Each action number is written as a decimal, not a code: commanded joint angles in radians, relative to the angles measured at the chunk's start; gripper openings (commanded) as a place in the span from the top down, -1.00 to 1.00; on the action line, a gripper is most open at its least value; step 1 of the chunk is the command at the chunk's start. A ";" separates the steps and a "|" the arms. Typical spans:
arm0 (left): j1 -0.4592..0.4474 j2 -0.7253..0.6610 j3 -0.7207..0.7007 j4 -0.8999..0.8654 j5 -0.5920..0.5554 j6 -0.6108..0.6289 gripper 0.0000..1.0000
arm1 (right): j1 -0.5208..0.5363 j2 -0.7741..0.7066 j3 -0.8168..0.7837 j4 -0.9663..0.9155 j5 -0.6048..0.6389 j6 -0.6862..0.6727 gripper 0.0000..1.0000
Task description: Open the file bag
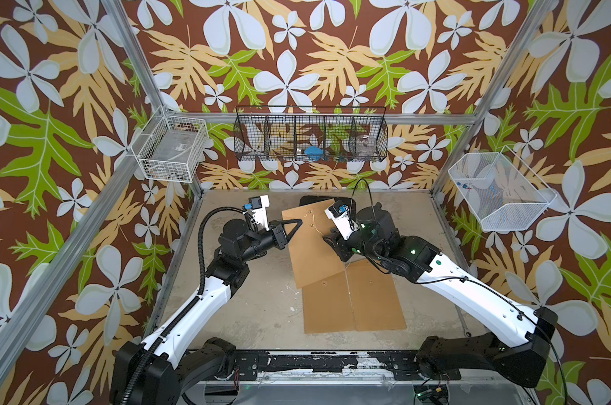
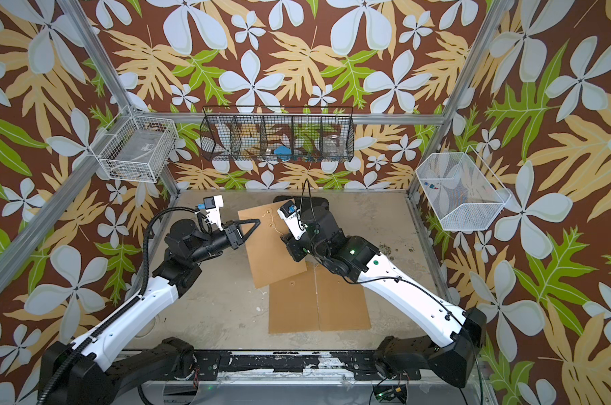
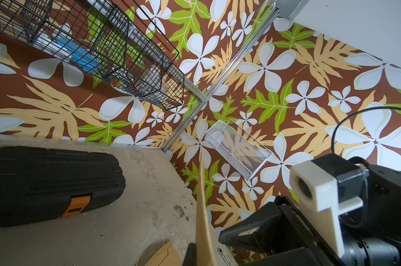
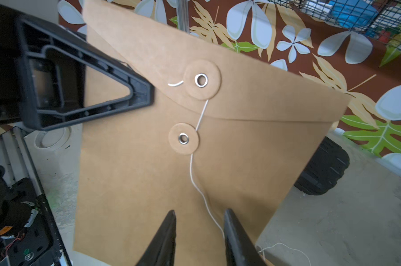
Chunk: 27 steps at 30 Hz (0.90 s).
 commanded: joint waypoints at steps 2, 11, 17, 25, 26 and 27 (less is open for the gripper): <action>0.001 -0.006 -0.002 0.012 0.013 0.004 1.00 | 0.006 0.015 0.016 0.023 0.034 -0.016 0.28; 0.001 -0.015 -0.008 0.014 0.018 0.002 1.00 | 0.009 0.046 0.034 0.026 0.017 -0.016 0.29; 0.001 -0.018 -0.011 0.014 0.021 0.002 1.00 | 0.019 0.076 0.042 0.029 0.013 -0.013 0.32; 0.001 -0.027 -0.014 0.013 0.027 0.006 1.00 | 0.019 0.101 0.055 0.035 0.031 -0.011 0.51; 0.001 -0.027 -0.014 0.012 0.027 0.008 1.00 | 0.019 0.103 0.058 0.037 0.039 -0.011 0.55; 0.001 -0.029 -0.014 0.011 0.028 0.008 1.00 | 0.020 0.104 0.058 0.036 0.041 -0.011 0.60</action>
